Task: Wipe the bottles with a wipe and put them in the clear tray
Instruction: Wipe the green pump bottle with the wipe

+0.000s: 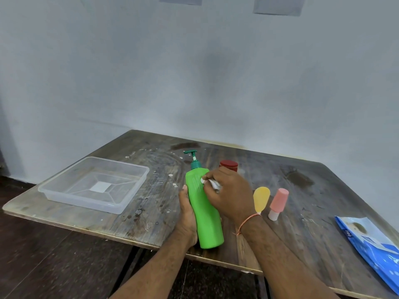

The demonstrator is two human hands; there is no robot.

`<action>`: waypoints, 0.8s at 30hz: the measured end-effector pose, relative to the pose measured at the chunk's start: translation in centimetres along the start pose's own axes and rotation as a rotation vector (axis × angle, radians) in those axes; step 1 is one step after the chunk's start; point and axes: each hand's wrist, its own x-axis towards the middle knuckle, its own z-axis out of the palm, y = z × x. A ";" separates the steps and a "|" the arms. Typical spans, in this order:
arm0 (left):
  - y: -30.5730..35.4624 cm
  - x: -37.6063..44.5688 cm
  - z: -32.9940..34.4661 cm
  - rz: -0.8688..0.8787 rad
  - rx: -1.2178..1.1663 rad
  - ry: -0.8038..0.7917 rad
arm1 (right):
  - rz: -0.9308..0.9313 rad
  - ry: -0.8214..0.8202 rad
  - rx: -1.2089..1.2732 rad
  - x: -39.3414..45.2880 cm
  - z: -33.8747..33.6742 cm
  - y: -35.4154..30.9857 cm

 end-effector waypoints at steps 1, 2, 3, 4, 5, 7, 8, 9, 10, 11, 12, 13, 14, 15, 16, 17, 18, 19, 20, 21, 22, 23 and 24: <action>0.0 0.0 0.0 -0.001 0.003 0.002 | 0.012 0.012 -0.027 0.0 0.0 0.0; 0.0 0.1 0.0 -0.001 0.004 0.005 | 0.028 0.028 -0.047 0.1 0.0 0.0; 0.0 0.1 -0.1 -0.003 0.001 0.011 | 0.039 0.039 -0.056 0.2 0.1 -0.1; 0.0 0.2 -0.1 -0.004 -0.005 0.012 | 0.037 0.039 -0.056 0.2 0.2 -0.2; 0.1 0.2 -0.1 -0.003 -0.017 0.017 | 0.022 0.032 -0.049 0.2 0.3 -0.4; 0.1 0.1 0.0 0.004 -0.047 0.017 | -0.022 0.012 -0.032 -0.2 0.2 -0.8; 0.0 0.2 0.0 0.005 -0.056 0.008 | -0.035 0.010 -0.038 -0.4 0.1 -0.9; 0.0 0.3 0.0 0.004 -0.058 -0.001 | -0.036 0.011 -0.052 -0.6 0.0 -0.8; -0.1 0.3 0.0 0.002 -0.056 -0.004 | -0.027 0.018 -0.067 -0.6 -0.1 -0.7; -0.1 0.4 -0.1 -0.001 -0.057 0.000 | -0.015 0.030 -0.080 -0.6 -0.1 -0.6; -0.2 0.5 -0.2 -0.002 -0.062 0.000 | -0.007 0.043 -0.088 -0.6 -0.1 -0.5; -0.3 0.6 -0.3 -0.004 -0.066 0.001 | -0.008 0.047 -0.092 -0.7 0.0 -0.6; -0.3 0.7 -0.3 -0.006 -0.071 -0.002 | -0.019 0.037 -0.091 -0.9 0.0 -0.6; -0.3 0.8 -0.4 -0.012 -0.075 -0.002 | -0.037 0.017 -0.083 -1.2 0.0 -0.6; -0.4 0.8 -0.4 -0.018 -0.085 -0.006 | -0.054 -0.005 -0.078 -1.5 -0.1 -0.7; -0.4 0.8 -0.4 -0.023 -0.093 -0.008 | -0.063 -0.019 -0.085 -1.7 -0.3 -0.7; -0.4 0.8 -0.3 -0.024 -0.093 -0.008 | -0.059 -0.018 -0.102 -1.8 -0.4 -0.6; -0.5 0.8 -0.3 -0.025 -0.088 -0.008 | -0.044 -0.003 -0.119 -1.8 -0.5 -0.6; -0.5 0.9 -0.4 -0.023 -0.083 -0.012 | -0.023 0.020 -0.132 -1.7 -0.5 -0.5; -0.5 0.8 -0.4 -0.019 -0.081 -0.016 | -0.009 0.039 -0.137 -1.7 -0.4 -0.5; -0.5 0.8 -0.4 -0.011 -0.085 -0.020 | -0.007 0.045 -0.130 -1.7 -0.2 -0.6; -0.5 0.8 -0.5 -0.007 -0.095 -0.023 | -0.017 0.036 -0.113 -1.9 0.0 -0.7; -0.6 0.9 -0.5 -0.010 -0.107 -0.026 | -0.035 0.018 -0.095 -2.2 0.1 -0.8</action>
